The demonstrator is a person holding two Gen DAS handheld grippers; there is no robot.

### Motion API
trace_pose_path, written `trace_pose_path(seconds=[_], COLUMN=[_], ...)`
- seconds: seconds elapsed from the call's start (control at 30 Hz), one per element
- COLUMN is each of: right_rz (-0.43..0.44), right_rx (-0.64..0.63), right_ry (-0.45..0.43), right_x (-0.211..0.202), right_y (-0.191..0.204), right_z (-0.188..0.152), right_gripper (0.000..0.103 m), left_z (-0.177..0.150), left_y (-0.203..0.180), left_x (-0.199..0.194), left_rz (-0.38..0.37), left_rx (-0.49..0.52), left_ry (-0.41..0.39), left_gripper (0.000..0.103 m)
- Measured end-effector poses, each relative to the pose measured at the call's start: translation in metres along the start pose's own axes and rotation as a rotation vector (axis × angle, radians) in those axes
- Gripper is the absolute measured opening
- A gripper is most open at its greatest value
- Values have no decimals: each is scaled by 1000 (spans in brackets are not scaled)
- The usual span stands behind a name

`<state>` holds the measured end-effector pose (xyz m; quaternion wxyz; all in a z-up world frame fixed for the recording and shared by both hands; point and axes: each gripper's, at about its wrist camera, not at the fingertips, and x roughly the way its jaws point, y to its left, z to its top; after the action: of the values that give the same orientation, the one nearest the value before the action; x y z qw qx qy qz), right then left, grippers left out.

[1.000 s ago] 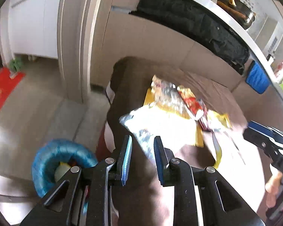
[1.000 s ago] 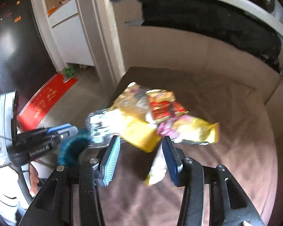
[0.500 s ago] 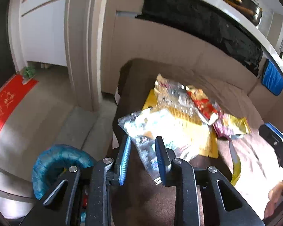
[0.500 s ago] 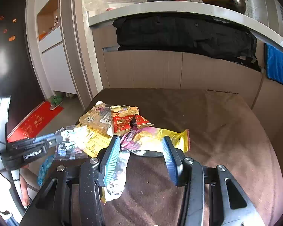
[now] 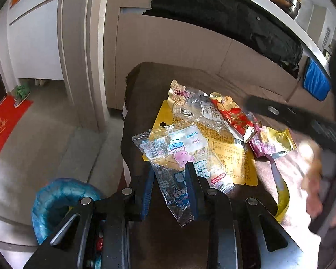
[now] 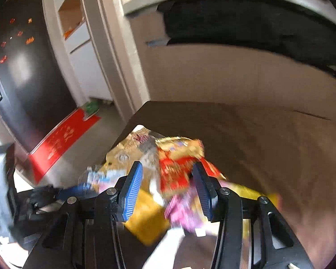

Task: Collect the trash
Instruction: 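Grasp the clear plastic packet with the left gripper while the right gripper grasps the red-gold wrapper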

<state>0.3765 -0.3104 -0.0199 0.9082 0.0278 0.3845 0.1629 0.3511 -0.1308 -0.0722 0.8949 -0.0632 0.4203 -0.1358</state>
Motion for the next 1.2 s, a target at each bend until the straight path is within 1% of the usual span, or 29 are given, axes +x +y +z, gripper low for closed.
trace_pose_path(seconds=[0.07,0.13,0.2,0.27,0.33,0.4,0.57,0.6,0.67,0.7,0.77,0.8,0.83,0.87,0.9,1.0,1.1,1.13,1.17,1.2], right_rz=[12,4,20,44,66,82,28,37,84,78,27,6,9,36,52,10,4,5,8,2], right_rx=[17,37,70,80,71,53,-27,-34,-46,-60,-99,-97,-79,-51,-28,-24,-16,-14,-12,-10], right_ry=[28,51,86,93,89,88,82,89,128,124,134,138,135,126,108,46,15,8,4,-2], right_x=[18,35,47,50,50,50,49,49,51,50,46,43,38,31,22,-7,-28,-35,-42,-48], right_y=[-7,-17,-28,-32,-30,-26,-7,-5,-2,0,5,3,0,-6,-11,-20,-25,-27,-28,-30], right_z=[11,18,19,14,7,1,-8,-8,-9,-11,-14,-15,-16,-17,-17,-20,-25,-26,-28,-30], right_gripper=[44,44,44,46,49,50,50,50,50,48,36,25,17,12,10,8,8,8,8,8], left_z=[1,1,1,0,1,0,1,1,1,1,1,1,0,0,-1,-1,0,1,1,0], left_y=[2,5,8,10,13,14,12,12,12,11,9,7,6,5,5,1,-7,-9,-11,-11], left_x=[-1,-2,-4,-3,-2,-2,-3,-4,-4,-4,-5,-6,-6,-7,-7,-7,-4,-2,-1,1], left_rz=[-11,-33,-61,-73,-82,-84,-80,-84,-97,-98,-96,-95,-93,-96,-101,-103,-87,-88,-86,-80], left_rx=[-8,-15,-25,-33,-44,-52,-49,-53,-59,-61,-57,-56,-56,-58,-60,-66,-54,-54,-57,-63], left_ry=[4,10,12,13,7,-2,3,6,17,19,21,21,20,20,21,22,20,18,24,31], left_gripper=[29,29,29,29,29,29,29,29,29,29,29,29,29,29,29,29,27,15,6,6])
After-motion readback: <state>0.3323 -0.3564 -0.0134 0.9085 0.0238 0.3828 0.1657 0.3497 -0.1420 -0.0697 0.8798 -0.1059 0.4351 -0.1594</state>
